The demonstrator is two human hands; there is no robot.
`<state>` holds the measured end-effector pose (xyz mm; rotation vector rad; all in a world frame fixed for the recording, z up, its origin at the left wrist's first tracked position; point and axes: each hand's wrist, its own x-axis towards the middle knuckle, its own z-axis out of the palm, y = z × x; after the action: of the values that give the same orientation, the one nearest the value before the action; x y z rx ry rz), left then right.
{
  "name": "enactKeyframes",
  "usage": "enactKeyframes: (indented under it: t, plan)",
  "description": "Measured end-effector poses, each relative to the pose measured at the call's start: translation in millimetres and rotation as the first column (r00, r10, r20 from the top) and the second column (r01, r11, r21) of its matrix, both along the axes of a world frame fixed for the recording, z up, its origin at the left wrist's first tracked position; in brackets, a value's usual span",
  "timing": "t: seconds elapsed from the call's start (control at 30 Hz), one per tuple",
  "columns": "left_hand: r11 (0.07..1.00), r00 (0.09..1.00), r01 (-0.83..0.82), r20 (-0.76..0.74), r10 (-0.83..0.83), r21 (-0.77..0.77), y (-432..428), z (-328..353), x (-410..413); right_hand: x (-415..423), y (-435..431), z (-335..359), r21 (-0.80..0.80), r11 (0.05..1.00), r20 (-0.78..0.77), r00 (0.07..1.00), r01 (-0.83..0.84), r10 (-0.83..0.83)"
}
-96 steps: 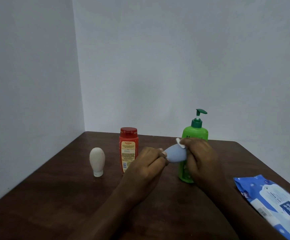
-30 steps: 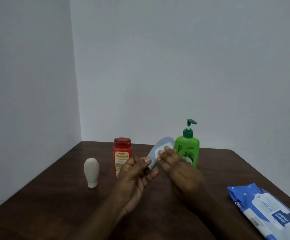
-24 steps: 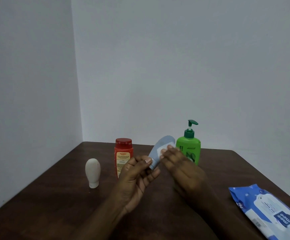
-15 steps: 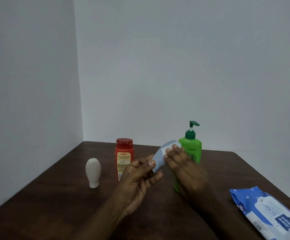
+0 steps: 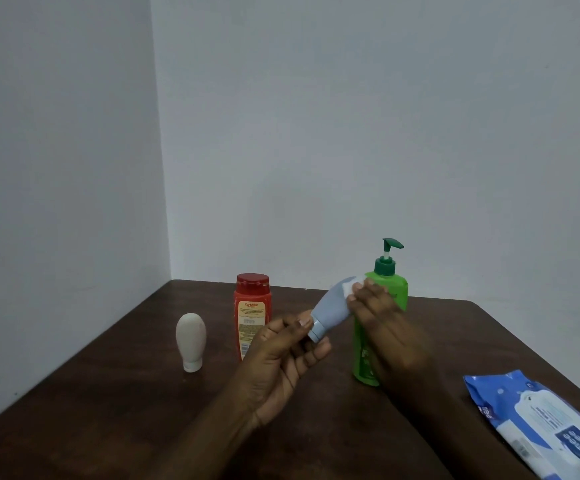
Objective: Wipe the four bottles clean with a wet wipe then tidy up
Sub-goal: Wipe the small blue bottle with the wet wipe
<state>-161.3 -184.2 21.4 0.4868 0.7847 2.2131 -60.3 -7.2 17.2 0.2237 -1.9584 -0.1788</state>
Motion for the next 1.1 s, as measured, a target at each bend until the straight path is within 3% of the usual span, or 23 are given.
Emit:
enactKeyframes:
  t: [0.2,0.43,0.57,0.73,0.83,1.0,1.1]
  plan:
    - [0.998,0.997,0.041,0.06,-0.044,0.048,-0.3,-0.9,-6.3,2.1,-30.4,0.4,0.235,0.968,0.092,0.994,-0.083,0.063]
    - [0.985,0.99,0.141,0.037,-0.138,-0.097,-2.3,-1.5,-2.4,4.0,0.1,3.3,-0.013,1.0,-0.007,1.0,0.011,-0.011]
    - [0.977,0.984,0.177,0.027,-0.175,-0.122,-2.7,0.0,-0.4,0.9,-0.4,0.5,-0.065,0.998,-0.049,0.999,0.016,-0.019]
    - [0.967,0.965,0.25,0.096,-0.244,-0.051,-3.2,-1.1,-3.9,3.2,-23.2,-0.9,0.167,0.983,0.056,0.996,-0.082,0.073]
    - [0.958,0.954,0.285,0.104,-0.28,-0.027,-4.8,-1.2,-6.7,4.0,-27.8,-0.3,0.215,0.971,0.093,0.992,-0.106,0.088]
    - [0.967,0.968,0.229,0.128,-0.215,-0.108,-4.7,1.2,-1.6,-1.5,-0.4,0.5,-0.012,1.0,-0.027,1.0,0.001,-0.001]
    - [0.969,0.968,0.223,0.139,-0.208,-0.103,-2.8,-0.4,-2.4,-1.8,5.7,-0.7,-0.058,0.998,-0.055,0.998,0.029,-0.032]
